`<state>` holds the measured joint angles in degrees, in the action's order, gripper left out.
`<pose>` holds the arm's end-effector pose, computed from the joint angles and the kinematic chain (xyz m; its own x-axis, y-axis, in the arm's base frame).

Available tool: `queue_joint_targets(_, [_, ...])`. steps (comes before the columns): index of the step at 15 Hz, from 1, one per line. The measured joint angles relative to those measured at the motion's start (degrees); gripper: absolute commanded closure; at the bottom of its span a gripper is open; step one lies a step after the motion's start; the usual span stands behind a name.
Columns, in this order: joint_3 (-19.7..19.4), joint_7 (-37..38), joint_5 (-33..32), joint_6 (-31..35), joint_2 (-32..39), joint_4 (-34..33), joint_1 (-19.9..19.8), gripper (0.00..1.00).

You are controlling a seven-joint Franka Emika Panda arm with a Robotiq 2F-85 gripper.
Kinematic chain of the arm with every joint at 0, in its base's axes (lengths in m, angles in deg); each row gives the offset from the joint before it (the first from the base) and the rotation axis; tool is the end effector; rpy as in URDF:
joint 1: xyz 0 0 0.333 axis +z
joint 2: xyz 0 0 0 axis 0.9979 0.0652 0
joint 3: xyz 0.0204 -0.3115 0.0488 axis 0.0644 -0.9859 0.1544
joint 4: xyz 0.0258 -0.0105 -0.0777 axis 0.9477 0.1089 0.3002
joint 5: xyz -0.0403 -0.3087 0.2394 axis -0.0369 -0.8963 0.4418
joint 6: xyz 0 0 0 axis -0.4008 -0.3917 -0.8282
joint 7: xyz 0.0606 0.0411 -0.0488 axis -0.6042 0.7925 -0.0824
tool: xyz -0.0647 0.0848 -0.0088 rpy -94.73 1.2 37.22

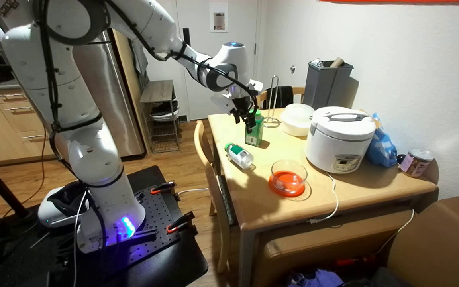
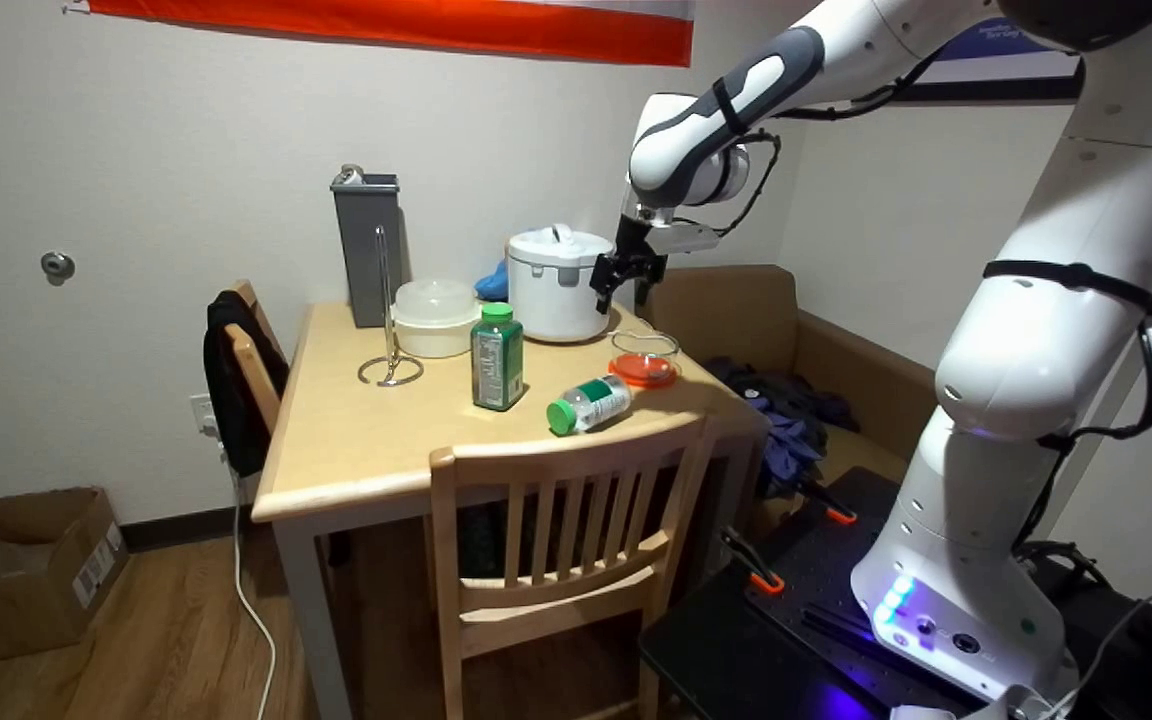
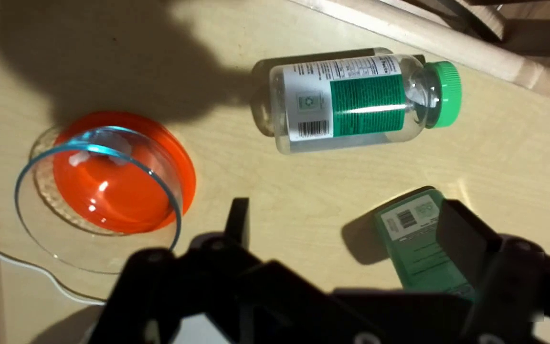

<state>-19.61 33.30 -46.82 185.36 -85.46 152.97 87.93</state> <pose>0.5118 -0.0023 0.3811 0.9797 -0.0312 0.1979 -0.0281 -0.9994 -0.0187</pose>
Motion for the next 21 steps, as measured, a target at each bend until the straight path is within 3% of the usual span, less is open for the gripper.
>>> queue_joint_targets(2, [0.6, 7.7, -0.9, 0.0, 0.6, 0.0, 0.0, 0.00])
queue_joint_targets(4, [1.5, 6.4, 2.9, 0.0, 0.6, 0.0, 0.5, 0.00])
queue_joint_targets(8, [1.7, 7.7, 3.9, -0.2, 0.7, 0.0, 0.7, 0.00])
queue_joint_targets(13, [1.4, 22.2, 2.8, -0.4, 3.4, -0.7, -1.4, 0.00])
queue_joint_targets(18, [1.8, 40.4, 1.7, -0.5, 8.4, -1.9, -0.3, 0.00])
queue_joint_targets(21, [3.1, 37.7, 4.2, -1.3, 10.4, -3.1, 0.7, 0.00])
